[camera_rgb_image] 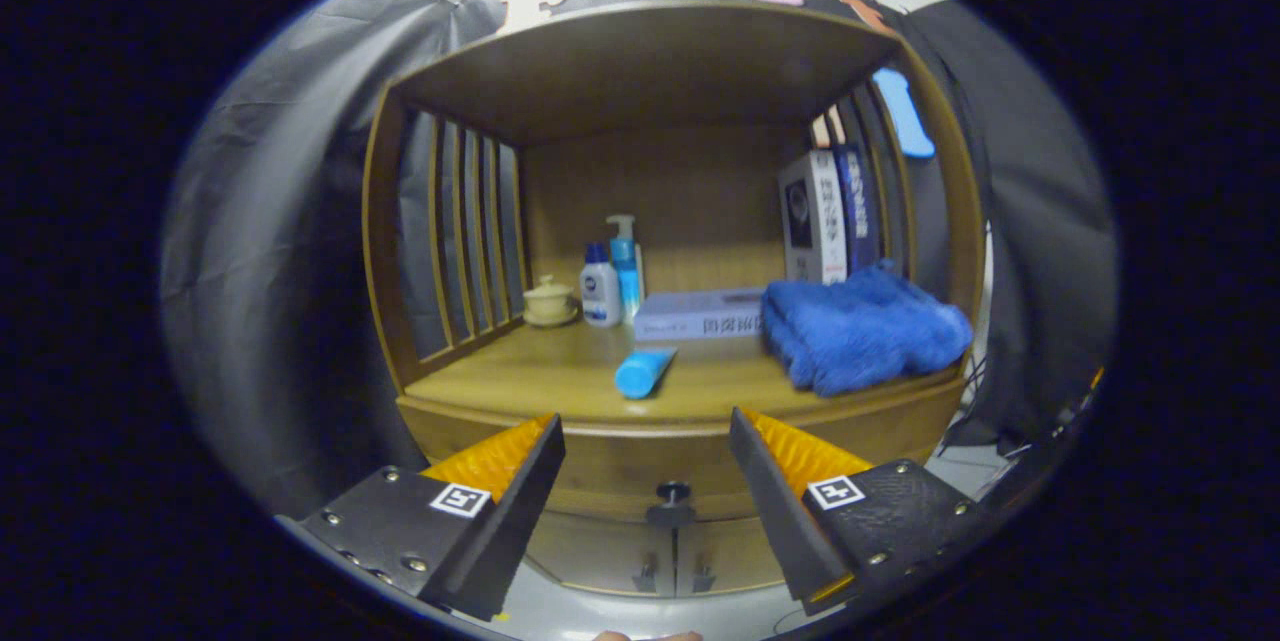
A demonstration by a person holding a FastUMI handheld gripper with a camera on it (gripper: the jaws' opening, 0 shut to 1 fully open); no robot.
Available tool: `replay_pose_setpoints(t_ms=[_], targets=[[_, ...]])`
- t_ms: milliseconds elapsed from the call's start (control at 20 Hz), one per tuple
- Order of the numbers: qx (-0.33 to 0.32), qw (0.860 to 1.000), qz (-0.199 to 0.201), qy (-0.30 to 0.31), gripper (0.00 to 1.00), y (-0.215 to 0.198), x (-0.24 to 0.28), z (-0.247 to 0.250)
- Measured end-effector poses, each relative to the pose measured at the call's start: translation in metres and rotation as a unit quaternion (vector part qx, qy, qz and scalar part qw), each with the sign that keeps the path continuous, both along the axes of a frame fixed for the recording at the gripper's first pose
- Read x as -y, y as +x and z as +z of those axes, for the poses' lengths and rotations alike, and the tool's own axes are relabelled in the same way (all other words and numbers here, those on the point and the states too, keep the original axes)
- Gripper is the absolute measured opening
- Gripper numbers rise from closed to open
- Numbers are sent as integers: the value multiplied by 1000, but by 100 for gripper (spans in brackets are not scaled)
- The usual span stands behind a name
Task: Pull open the drawer, take out the items inside it, and place them on the countertop above the cabinet.
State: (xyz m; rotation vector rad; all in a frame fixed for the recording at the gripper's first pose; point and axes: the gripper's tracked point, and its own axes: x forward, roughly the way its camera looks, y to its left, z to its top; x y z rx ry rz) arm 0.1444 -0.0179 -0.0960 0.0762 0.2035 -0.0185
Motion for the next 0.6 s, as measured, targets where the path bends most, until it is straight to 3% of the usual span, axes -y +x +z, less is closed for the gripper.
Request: replay_pose_setpoints(t_ms=[300, 600], targets=[[86, 993, -51, -54, 99, -39, 26, 95], [123, 984, -108, -63, 99, -85, 56, 142]])
